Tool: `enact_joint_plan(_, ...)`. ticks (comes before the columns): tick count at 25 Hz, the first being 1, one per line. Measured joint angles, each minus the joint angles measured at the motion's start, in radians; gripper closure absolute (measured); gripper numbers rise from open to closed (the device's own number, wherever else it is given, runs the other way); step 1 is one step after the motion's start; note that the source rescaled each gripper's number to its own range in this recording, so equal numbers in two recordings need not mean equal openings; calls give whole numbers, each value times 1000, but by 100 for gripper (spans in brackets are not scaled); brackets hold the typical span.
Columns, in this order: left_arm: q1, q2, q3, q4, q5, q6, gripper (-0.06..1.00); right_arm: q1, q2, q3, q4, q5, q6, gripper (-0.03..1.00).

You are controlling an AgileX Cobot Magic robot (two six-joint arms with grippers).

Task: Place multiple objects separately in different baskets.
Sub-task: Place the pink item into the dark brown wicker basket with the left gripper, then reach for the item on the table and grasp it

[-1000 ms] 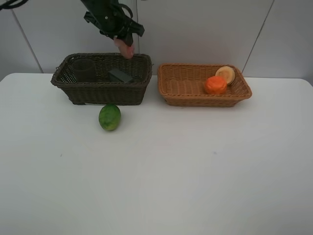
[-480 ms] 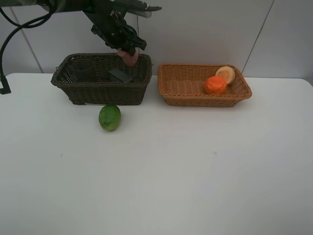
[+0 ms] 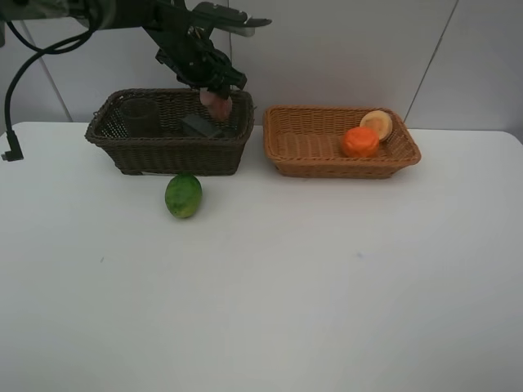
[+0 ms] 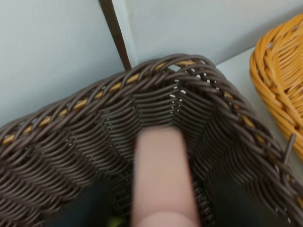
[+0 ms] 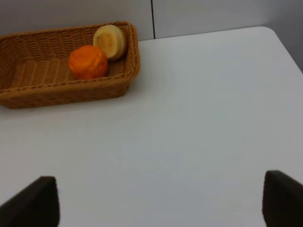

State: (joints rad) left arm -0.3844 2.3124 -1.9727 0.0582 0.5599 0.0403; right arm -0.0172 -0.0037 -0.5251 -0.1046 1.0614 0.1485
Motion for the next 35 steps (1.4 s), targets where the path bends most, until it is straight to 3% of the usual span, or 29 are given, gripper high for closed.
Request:
enact_joint_plan(2, -3, 0, 0, 0, -9, 0, 4, 0, 0, 0, 0, 0, 0, 2)
enact_joint_plan(5, -3, 0, 0, 0, -17, 0, -4, 0, 0, 0, 0, 0, 0, 2)
enact_joint_plan(16, -3, 0, 0, 0, -12, 0, -5, 0, 0, 0, 0, 0, 0, 2)
enact_joint_plan(28, -3, -86, -1, -2, 262, -4, -5, 0, 0, 0, 0, 0, 0, 2)
enact_joint_plan(35, -3, -170, -7, -46, 402, -4, -5, 0, 0, 0, 0, 0, 0, 2)
